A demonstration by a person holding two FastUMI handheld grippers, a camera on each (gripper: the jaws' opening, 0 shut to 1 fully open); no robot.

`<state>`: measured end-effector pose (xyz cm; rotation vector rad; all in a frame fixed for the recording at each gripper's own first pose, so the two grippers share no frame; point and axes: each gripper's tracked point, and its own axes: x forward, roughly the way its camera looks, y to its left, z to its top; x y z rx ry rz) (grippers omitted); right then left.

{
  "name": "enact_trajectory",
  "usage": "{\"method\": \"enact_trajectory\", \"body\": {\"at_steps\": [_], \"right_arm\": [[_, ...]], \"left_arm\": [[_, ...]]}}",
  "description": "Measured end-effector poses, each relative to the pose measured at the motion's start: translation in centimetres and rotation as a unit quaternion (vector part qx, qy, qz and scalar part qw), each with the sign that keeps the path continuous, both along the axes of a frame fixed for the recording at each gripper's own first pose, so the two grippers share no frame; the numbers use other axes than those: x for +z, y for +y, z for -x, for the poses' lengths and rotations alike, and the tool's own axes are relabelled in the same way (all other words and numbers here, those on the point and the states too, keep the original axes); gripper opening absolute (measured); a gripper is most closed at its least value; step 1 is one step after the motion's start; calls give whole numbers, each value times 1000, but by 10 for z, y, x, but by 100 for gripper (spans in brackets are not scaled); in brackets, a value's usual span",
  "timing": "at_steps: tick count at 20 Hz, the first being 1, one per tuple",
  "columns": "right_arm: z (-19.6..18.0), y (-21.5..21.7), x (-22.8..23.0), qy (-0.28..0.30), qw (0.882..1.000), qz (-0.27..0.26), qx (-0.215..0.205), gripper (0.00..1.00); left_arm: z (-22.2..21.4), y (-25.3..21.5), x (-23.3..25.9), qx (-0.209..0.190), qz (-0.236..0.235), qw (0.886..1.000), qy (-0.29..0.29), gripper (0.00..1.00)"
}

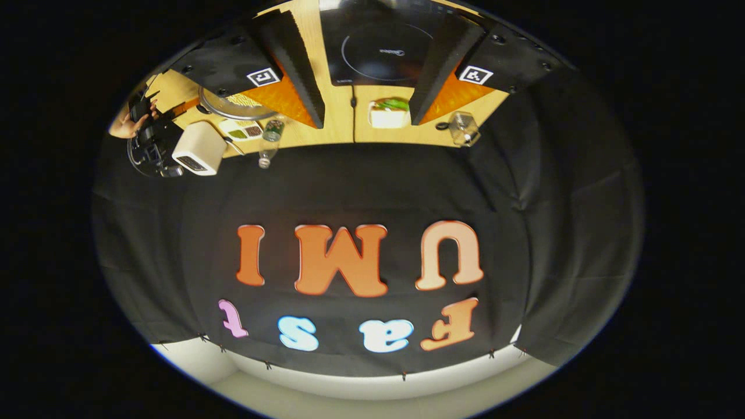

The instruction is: First push the handle of the pot to place it horizontally, then grasp the pot with both hands and set it on the induction cooktop.

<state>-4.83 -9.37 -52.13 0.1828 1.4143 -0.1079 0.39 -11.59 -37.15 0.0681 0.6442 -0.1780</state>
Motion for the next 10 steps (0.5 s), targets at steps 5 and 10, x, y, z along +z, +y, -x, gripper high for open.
{"method": "enact_trajectory", "body": {"at_steps": [5,10], "right_arm": [[-15,3,-3,-12,1000,-6,-1,52],[-13,5,-26,3,1000,11,22,82]], "left_arm": [[15,-66,-90,-38,25,992,119,96],[21,-101,-178,-38,30,973,225,97]]}}
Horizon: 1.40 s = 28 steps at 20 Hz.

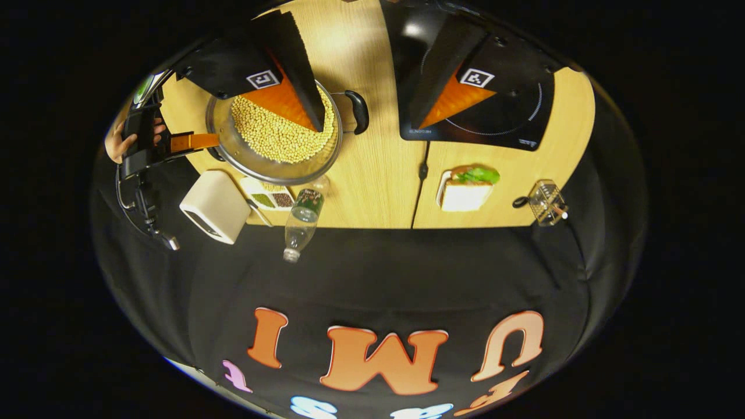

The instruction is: First push the handle of the pot to place it horizontally, then grasp the pot with both hands and set it on the induction cooktop.

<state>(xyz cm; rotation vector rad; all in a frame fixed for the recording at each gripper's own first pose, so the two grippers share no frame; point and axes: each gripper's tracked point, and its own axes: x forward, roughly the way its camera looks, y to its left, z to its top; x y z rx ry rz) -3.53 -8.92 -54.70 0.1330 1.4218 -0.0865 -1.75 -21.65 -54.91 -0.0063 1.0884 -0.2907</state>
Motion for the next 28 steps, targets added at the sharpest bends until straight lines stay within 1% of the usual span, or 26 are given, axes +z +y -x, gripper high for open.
{"method": "enact_trajectory", "body": {"at_steps": [2,4,5,6,8,9,12,13,14,15,16,18,19,20,21,22,23,27,28], "right_arm": [[-3,2,-8,1,1000,2,4,86],[-4,1,-16,7,1000,3,7,87],[-4,1,-20,10,1000,2,6,87],[-4,1,-25,15,1000,2,7,87],[-4,1,-34,20,1000,2,6,88],[-4,2,-37,22,1000,-1,6,87],[-4,-2,-47,28,1000,5,8,87],[-4,-4,-50,30,999,7,8,86],[-4,-3,-53,33,999,5,5,81],[-3,-2,-52,34,999,3,1,77],[-5,-3,-52,32,999,0,-1,72],[-4,-3,-51,32,999,-5,-2,70],[-5,-3,-50,31,999,-7,-7,69],[-5,-2,-50,31,999,-10,-11,62],[-4,-2,-49,32,999,-15,-13,64],[-4,0,-46,32,999,-17,-17,59],[-2,1,-49,32,999,-17,-14,54],[-1,10,-45,29,1000,-4,-1,54],[-1,13,-42,26,1000,-2,0,54]], "left_arm": [[7,-11,-24,2,8,999,40,97],[12,-18,-47,4,6,997,74,97],[12,-21,-57,3,2,997,82,97],[11,-21,-68,3,-7,996,88,95],[14,-24,-87,4,-14,994,104,99],[15,-26,-95,3,-17,994,112,97],[14,-27,-119,10,-30,992,122,96],[14,-29,-125,10,-31,992,122,96],[14,-28,-131,12,-40,992,123,94],[16,-30,-135,11,-38,991,126,94],[17,-35,-137,12,-30,991,128,88],[15,-36,-140,14,-35,992,123,75],[16,-35,-140,16,-34,992,123,75],[14,-35,-138,17,-32,992,119,75],[14,-35,-139,17,-32,992,119,74],[13,-34,-138,15,-35,992,117,70],[14,-34,-139,13,-40,993,114,71],[21,-28,-132,14,-40,992,116,69],[21,-25,-127,14,-40,993,113,70]]}}
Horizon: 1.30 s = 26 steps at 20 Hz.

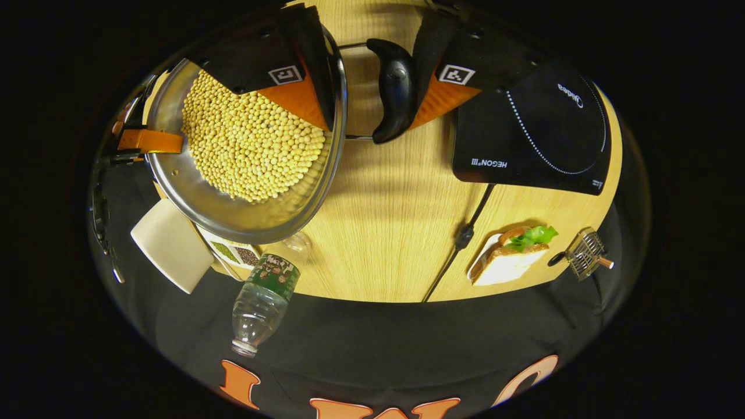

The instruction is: First push the handle of the pot to place it horizontally, then grasp the pot with both hands and set it on the induction cooktop.

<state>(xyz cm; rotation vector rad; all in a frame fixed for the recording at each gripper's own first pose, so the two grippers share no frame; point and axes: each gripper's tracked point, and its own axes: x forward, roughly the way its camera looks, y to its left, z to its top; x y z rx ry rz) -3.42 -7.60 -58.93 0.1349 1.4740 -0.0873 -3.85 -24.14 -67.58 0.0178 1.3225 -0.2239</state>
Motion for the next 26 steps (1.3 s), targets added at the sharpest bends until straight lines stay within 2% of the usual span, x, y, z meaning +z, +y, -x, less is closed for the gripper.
{"method": "enact_trajectory", "body": {"at_steps": [4,5,6,7,8,9,10,11,15,16,18,19,21,22,26], "right_arm": [[-1,0,11,-17,1000,-3,-1,54],[-1,-1,10,-23,1000,-5,0,54],[-1,-3,8,-27,1000,-6,2,54],[-1,-2,7,-32,999,-7,4,58],[-1,-1,4,-37,999,-7,8,54],[0,-2,2,-42,999,-8,13,58],[0,-1,0,-45,999,-9,17,54],[-1,-2,-1,-47,999,-13,21,54],[-6,-1,-14,-60,997,-29,45,54],[-8,-6,-13,-63,996,-33,51,54],[-12,-12,-15,-65,995,-41,63,54],[-15,-13,-16,-66,994,-45,70,58],[-20,-14,-17,-66,993,-51,82,54],[-20,-15,-20,-66,993,-54,88,54],[-26,-14,-27,-67,990,-60,110,54]], "left_arm": [[-9,16,36,-8,-7,999,-34,72],[-11,21,46,-8,-10,999,-40,68],[-12,28,55,-8,-12,999,-47,70],[-11,36,62,-4,-13,999,-51,68],[-12,44,71,-2,-14,998,-56,70],[-11,54,79,1,-16,998,-60,70],[-9,66,89,6,-18,998,-63,67],[-9,77,97,10,-20,998,-66,70],[-11,133,135,29,-38,995,-85,72],[-11,149,142,34,-43,995,-89,67],[-8,178,146,46,-52,993,-93,70],[-7,191,150,53,-56,993,-94,70],[-4,219,158,63,-63,991,-96,73],[-2,233,161,68,-66,991,-98,67],[2,267,177,88,-76,988,-97,70]]}}
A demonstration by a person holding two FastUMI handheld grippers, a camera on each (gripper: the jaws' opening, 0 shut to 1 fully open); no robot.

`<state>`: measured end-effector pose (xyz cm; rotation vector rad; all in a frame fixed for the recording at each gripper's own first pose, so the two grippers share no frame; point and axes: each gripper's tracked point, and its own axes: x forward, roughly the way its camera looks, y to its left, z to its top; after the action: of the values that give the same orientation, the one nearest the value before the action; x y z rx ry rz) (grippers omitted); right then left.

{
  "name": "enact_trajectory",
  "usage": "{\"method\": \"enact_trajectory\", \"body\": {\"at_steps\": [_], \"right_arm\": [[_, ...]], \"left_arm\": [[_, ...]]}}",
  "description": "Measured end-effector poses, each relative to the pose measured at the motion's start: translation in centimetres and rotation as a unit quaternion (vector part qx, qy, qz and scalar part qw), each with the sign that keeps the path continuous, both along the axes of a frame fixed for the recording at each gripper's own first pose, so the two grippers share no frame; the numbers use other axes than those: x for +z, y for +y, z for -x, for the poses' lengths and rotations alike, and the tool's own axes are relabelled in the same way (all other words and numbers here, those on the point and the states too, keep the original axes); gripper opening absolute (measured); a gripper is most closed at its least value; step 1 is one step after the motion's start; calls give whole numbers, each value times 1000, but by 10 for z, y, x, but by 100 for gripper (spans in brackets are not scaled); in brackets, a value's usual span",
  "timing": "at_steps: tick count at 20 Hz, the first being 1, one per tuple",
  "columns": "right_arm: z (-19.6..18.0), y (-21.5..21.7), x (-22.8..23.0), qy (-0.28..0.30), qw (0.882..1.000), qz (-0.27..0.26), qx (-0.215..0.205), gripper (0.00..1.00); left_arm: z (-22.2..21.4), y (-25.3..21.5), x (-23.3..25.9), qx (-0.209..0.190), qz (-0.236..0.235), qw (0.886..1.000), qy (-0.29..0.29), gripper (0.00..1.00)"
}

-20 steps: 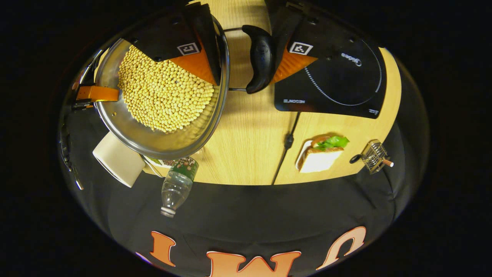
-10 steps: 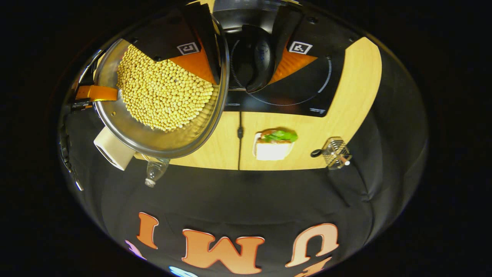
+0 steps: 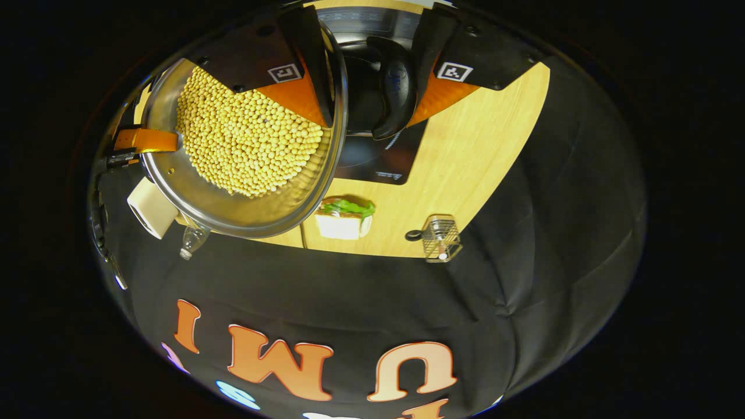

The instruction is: First push the handle of the pot to place it horizontally, then grasp the pot with both hands and set it on the induction cooktop.

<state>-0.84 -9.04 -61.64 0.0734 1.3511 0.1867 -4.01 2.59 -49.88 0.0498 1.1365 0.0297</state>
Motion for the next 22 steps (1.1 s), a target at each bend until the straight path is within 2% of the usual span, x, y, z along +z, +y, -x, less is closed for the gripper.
{"method": "enact_trajectory", "body": {"at_steps": [7,8,16,17,18,20,22], "right_arm": [[-9,-12,5,14,1000,-4,18,54],[-11,-12,5,17,1000,-4,18,54],[-19,-18,10,41,999,-4,20,54],[-20,-18,10,42,999,-4,22,54],[-21,-20,11,44,999,-4,20,54],[-21,-21,11,44,999,-3,20,54],[-20,-21,11,42,999,-2,20,54]], "left_arm": [[13,27,30,23,-11,1000,10,67],[12,27,31,25,-11,1000,13,70],[12,25,27,29,-15,999,34,70],[11,26,27,29,-14,999,35,73],[11,26,27,30,-14,999,37,67],[10,27,28,30,-14,999,38,73],[11,27,26,30,-12,999,38,73]]}}
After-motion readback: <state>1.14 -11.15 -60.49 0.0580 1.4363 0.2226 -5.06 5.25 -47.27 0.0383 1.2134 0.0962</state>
